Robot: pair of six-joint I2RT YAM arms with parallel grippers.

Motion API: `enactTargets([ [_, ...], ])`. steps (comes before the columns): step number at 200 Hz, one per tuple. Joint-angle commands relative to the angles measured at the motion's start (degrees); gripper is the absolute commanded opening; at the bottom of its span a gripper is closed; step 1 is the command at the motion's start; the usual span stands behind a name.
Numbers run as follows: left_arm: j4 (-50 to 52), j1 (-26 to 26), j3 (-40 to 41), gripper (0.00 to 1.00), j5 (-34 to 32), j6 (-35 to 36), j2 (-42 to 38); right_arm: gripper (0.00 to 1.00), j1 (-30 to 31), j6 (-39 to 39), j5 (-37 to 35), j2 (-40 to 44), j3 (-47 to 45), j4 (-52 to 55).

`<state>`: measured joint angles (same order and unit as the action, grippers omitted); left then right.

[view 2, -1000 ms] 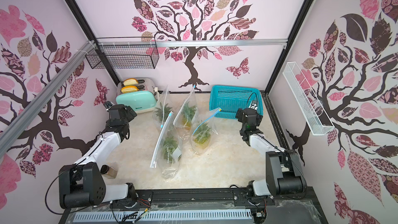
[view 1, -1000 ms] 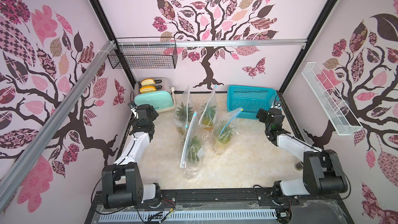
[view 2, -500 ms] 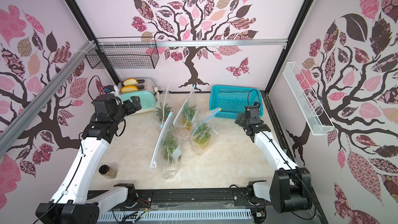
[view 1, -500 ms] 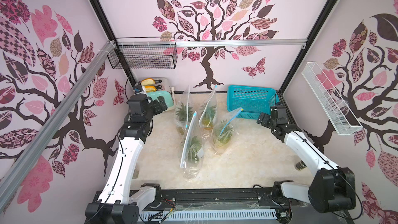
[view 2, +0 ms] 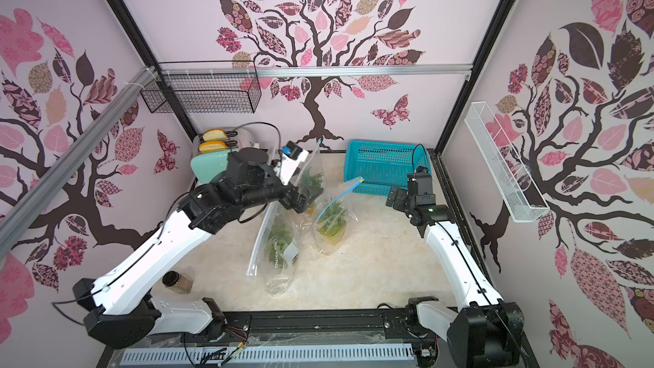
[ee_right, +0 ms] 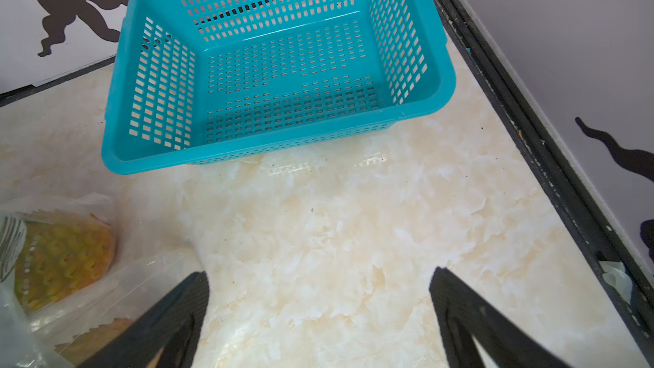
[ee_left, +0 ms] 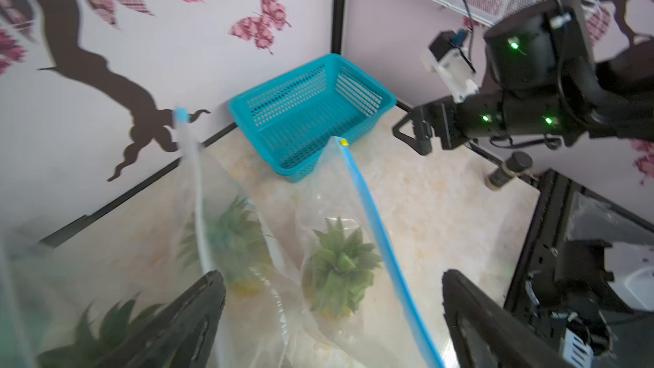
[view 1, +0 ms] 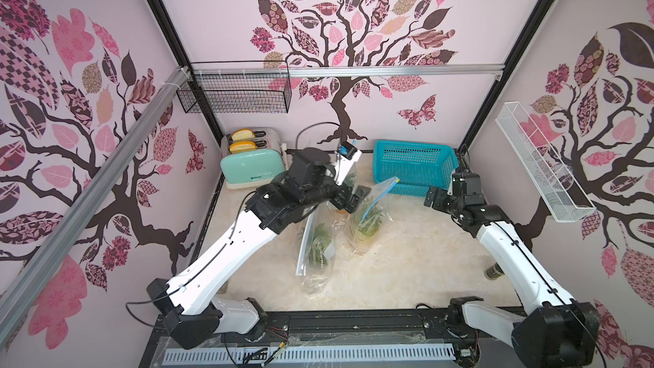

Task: Open the zip-top bag and take out the pineapple
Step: Move the zipper food storage bag to the center of the board.

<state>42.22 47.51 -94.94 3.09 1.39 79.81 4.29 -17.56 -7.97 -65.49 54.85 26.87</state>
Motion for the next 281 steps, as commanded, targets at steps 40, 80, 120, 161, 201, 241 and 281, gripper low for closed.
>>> enactTargets([
  [40,6.6,5.6,-7.9,0.88,-5.0,5.3,11.0,1.00,0.0,0.4,2.8,2.0,-1.9,0.9],
  [80,10.7,6.8,-15.5,0.86,-11.7,7.7,20.1,1.00,0.0,0.3,3.8,3.2,-3.0,0.2],
  [120,14.3,7.3,-22.0,0.78,-13.3,8.8,26.9,0.99,-0.1,0.5,4.0,3.8,-3.0,0.3],
  [161,14.8,7.4,-23.0,0.50,-16.7,9.3,29.6,0.99,-0.1,0.5,4.8,4.3,-3.3,0.0],
  [201,14.1,7.4,-23.2,0.25,-18.1,9.9,29.8,0.99,-0.1,0.5,5.7,4.8,-3.6,-0.5],
  [241,13.1,7.4,-23.2,0.00,-19.2,10.9,29.5,0.99,-0.1,0.7,7.4,4.8,-3.6,-1.0],
  [281,15.3,7.6,-25.0,0.30,-19.4,12.4,30.0,0.99,-0.1,0.8,8.4,5.0,-4.1,-1.6],
])
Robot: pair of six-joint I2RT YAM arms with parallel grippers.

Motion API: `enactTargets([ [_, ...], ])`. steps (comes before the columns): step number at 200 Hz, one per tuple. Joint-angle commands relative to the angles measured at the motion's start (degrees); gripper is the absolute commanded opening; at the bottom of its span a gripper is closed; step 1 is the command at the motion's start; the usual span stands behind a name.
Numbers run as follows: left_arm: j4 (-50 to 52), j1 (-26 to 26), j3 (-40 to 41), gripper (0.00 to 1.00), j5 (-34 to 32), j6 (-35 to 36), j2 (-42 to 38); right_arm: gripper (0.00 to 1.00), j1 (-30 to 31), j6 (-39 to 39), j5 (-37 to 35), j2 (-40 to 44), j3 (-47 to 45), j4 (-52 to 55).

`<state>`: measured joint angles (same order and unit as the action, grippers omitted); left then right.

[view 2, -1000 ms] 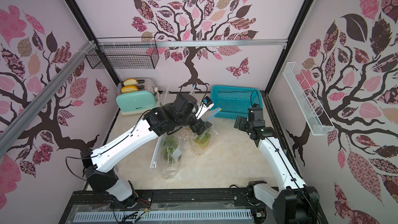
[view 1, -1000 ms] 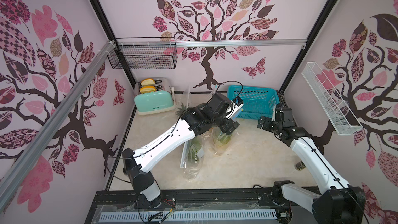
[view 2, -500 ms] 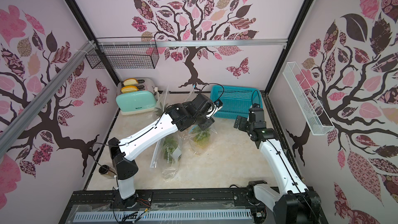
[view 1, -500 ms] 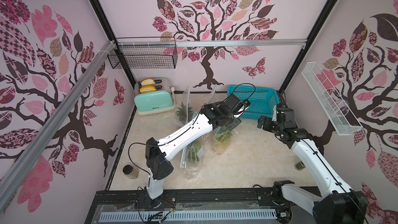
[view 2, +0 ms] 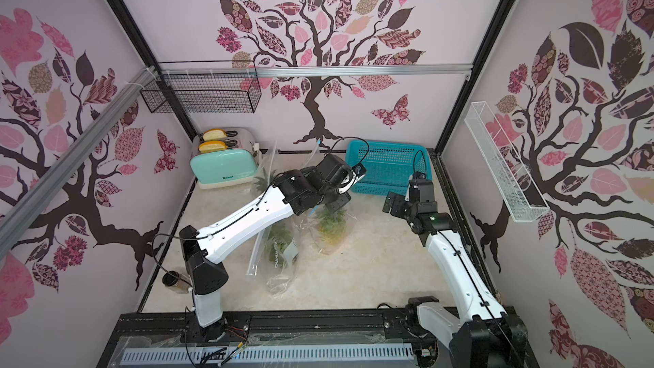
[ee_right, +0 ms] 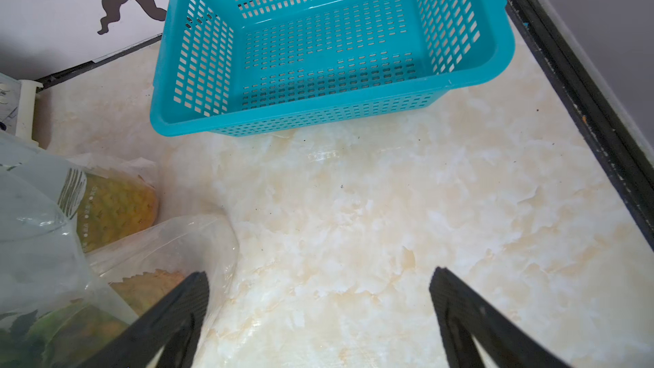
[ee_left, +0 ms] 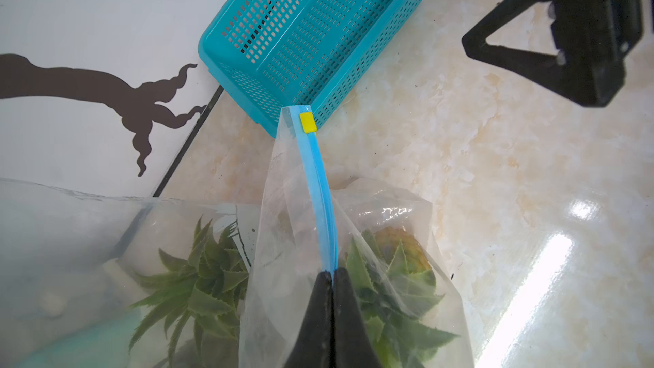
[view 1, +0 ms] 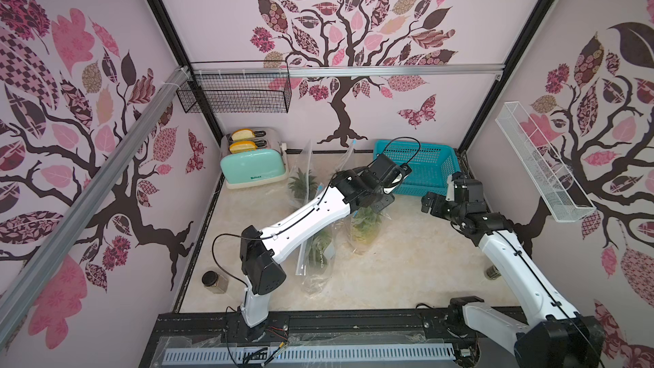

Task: Open the zip-top bag and take out the pineapple
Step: Move the zipper food storage bag to the center of the board.

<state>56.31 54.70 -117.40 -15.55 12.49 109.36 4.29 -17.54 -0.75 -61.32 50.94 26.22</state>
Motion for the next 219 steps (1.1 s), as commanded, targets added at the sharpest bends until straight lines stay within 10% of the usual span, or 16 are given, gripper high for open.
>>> enactTargets([
  [1,1.3,0.5,-2.5,0.31,-0.7,1.4,0.5,0.99,-0.1,0.8,1.2,0.8,-0.2,-0.9],
  [40,4.6,2.2,-4.2,0.47,-2.0,4.8,0.2,1.00,0.0,1.0,1.9,0.6,0.1,-1.0],
  [115,6.9,2.9,-4.6,0.46,-11.2,6.7,5.2,0.99,-0.1,1.0,2.4,1.5,-0.2,-0.9],
  [219,2.5,2.8,-5.8,0.00,-18.1,7.2,6.5,0.99,-0.1,1.1,4.3,1.5,-0.7,-1.9],
])
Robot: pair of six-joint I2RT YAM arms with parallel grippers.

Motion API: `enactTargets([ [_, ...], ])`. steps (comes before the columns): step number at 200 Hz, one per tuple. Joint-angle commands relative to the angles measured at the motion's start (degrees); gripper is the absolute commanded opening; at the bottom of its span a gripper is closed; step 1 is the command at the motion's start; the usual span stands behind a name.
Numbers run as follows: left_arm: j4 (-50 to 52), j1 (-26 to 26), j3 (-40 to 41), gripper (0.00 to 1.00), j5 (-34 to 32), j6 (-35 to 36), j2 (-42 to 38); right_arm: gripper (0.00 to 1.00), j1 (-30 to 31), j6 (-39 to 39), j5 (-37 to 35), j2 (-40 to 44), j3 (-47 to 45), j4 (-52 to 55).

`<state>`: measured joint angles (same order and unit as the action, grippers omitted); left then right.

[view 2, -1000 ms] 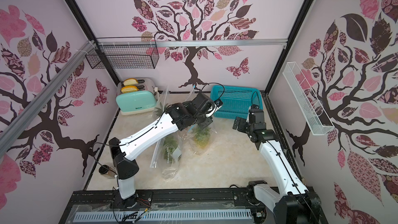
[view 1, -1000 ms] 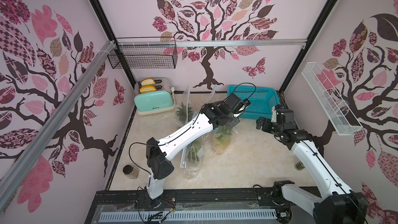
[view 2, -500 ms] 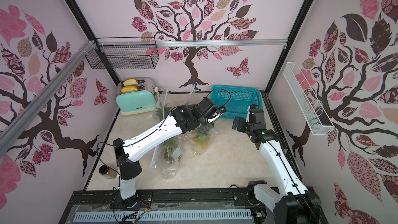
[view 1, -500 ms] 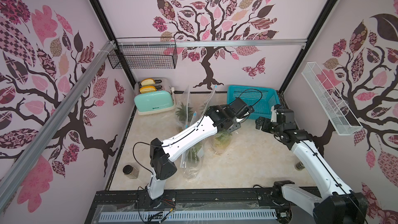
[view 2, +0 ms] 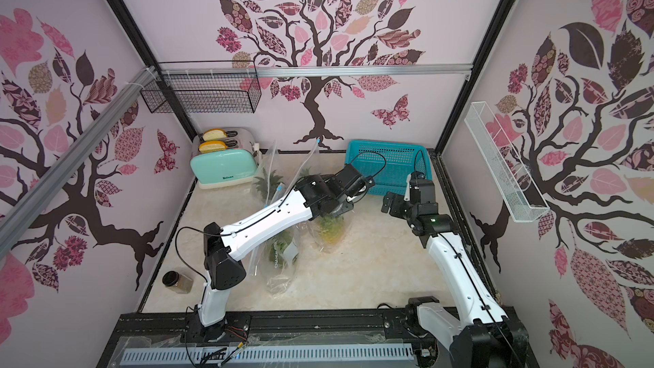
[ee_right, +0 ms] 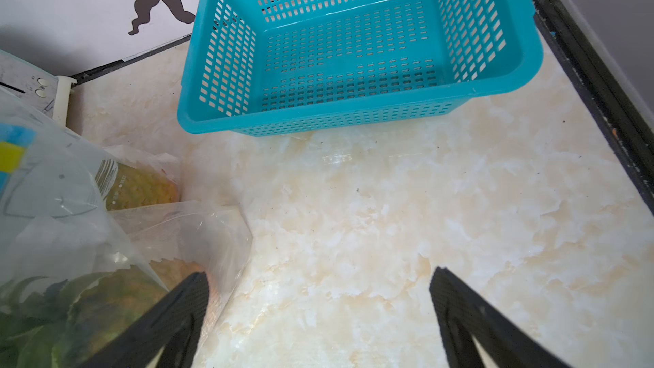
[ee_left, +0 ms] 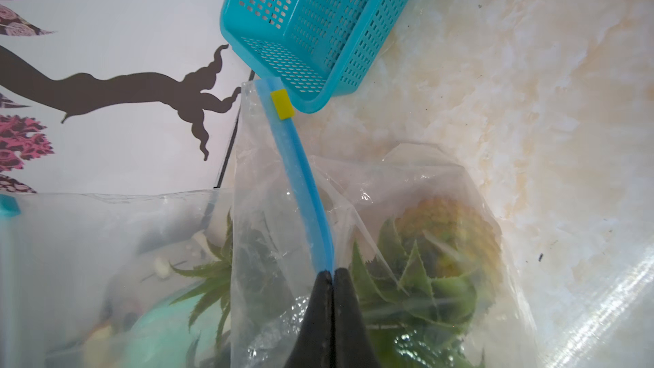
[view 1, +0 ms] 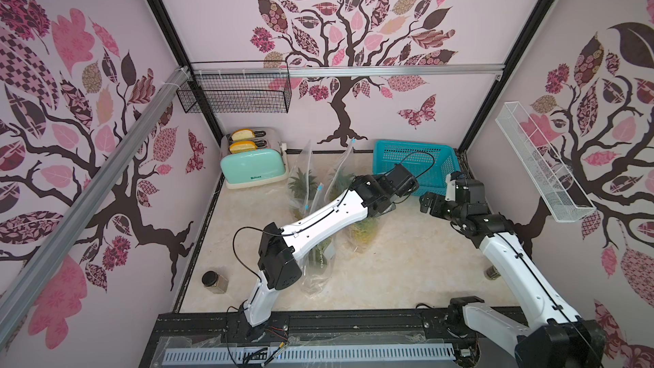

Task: Open the zip-top bag and take out the pineapple
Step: Move the zipper food storage bag to the center of the board.

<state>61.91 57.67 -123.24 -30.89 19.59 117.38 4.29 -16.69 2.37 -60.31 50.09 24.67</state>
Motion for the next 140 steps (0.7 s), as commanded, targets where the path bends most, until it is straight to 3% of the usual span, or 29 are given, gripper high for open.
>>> enactTargets([
  [1,-3.2,-0.2,0.2,0.00,-2.8,0.1,-1.6,1.00,-0.1,0.2,1.1,0.5,0.2,-0.3],
  [37,-7.0,-0.1,3.7,0.00,-0.9,1.1,-5.6,1.00,-0.1,0.3,2.7,0.7,0.2,-0.6],
  [96,-9.7,-0.1,11.6,0.00,11.3,4.6,-14.8,0.99,0.0,1.1,9.5,2.9,-0.5,-1.9],
  [140,-13.1,-0.1,23.1,0.00,19.1,8.1,-22.8,1.00,0.3,1.8,16.8,5.6,-2.1,-4.2],
])
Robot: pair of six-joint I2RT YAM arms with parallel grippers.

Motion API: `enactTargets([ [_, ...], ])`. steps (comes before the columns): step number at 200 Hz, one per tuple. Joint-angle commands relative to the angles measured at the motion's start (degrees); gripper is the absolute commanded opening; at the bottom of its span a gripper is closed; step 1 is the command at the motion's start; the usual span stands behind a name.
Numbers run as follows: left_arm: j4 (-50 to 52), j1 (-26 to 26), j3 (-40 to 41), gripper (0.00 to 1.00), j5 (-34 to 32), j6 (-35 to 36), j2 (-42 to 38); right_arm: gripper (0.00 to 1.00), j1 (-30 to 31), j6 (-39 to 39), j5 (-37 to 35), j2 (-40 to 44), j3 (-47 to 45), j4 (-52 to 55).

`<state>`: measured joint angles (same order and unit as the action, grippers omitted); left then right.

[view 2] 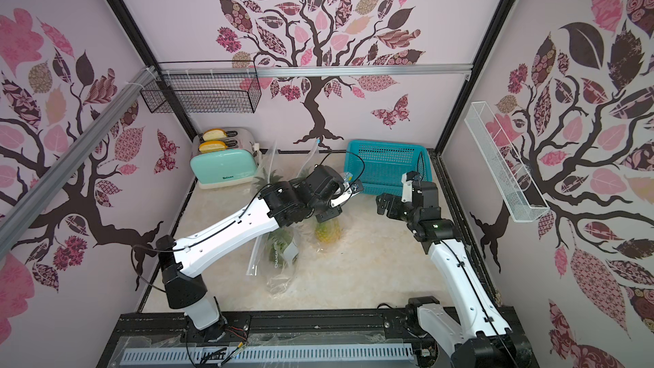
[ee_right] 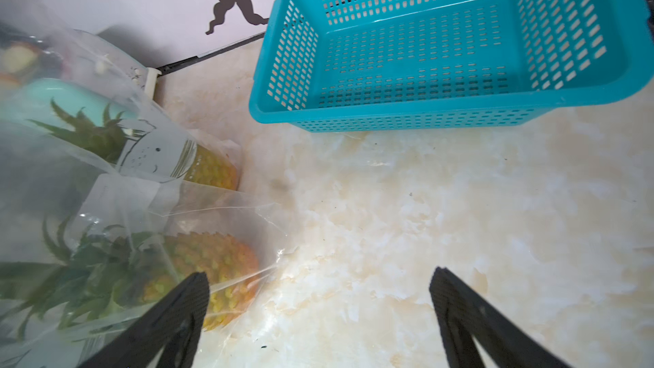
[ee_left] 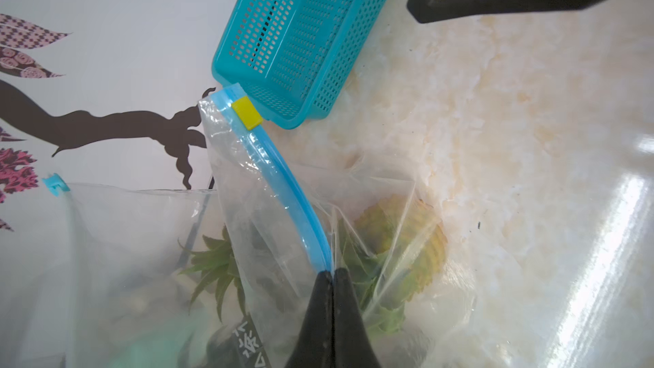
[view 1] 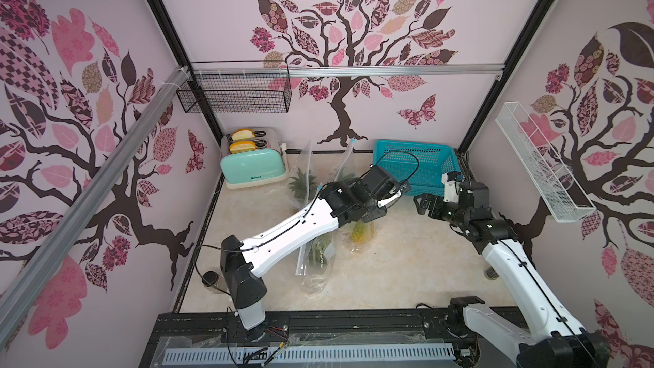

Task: Open the zip-top bag and take out the pineapple
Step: Move the zipper food storage bag to the center of the board.

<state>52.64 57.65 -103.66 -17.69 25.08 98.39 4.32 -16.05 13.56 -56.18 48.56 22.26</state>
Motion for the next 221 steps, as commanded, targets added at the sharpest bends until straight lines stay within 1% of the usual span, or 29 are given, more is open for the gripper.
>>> enactTargets([
  [1,-3.8,-0.1,3.8,0.00,6.0,2.7,-3.9,0.99,0.2,1.2,5.7,1.5,-0.6,-1.8],
  [31,-3.0,-0.1,6.5,0.00,8.8,3.0,-6.6,0.99,1.0,1.5,8.4,2.6,-1.0,-2.2],
  [89,-1.8,0.2,6.5,0.00,14.3,3.1,-8.8,0.99,3.5,1.7,9.9,3.5,-1.4,-2.1],
  [111,-2.0,0.4,6.5,0.00,14.2,3.1,-8.8,1.00,3.9,1.6,10.8,3.8,-1.4,-2.2],
  [126,-2.0,0.5,6.5,0.07,12.9,3.1,-8.3,1.00,3.9,1.8,10.8,3.9,-1.3,-1.8],
  [134,-2.0,0.6,6.4,0.14,12.3,3.0,-8.0,1.00,4.0,1.8,10.7,4.0,-1.3,-1.9],
  [143,-1.8,0.7,6.1,0.18,11.8,3.1,-7.7,0.99,4.0,1.8,10.7,4.0,-1.1,-1.9],
  [156,-1.8,0.9,5.6,0.26,11.3,3.1,-7.5,1.00,4.1,1.8,11.1,3.7,-0.8,-1.7],
  [168,-1.8,0.9,5.3,0.31,11.2,3.1,-7.5,0.99,4.4,2.1,11.6,3.4,-0.5,-1.3],
  [185,-2.0,1.0,5.0,0.33,11.3,3.2,-7.5,0.99,5.4,2.4,11.8,3.1,0.1,-0.6],
  [190,-2.1,0.9,5.0,0.36,11.2,3.2,-7.5,0.99,5.7,2.5,11.9,3.1,0.3,-0.4],
  [212,-2.2,1.1,5.0,0.37,11.0,3.2,-7.4,1.00,6.9,2.7,13.2,3.4,0.6,-0.1],
  [221,-2.1,1.1,4.7,0.39,11.0,3.2,-7.3,1.00,7.3,2.5,13.9,3.7,0.7,-0.3],
])
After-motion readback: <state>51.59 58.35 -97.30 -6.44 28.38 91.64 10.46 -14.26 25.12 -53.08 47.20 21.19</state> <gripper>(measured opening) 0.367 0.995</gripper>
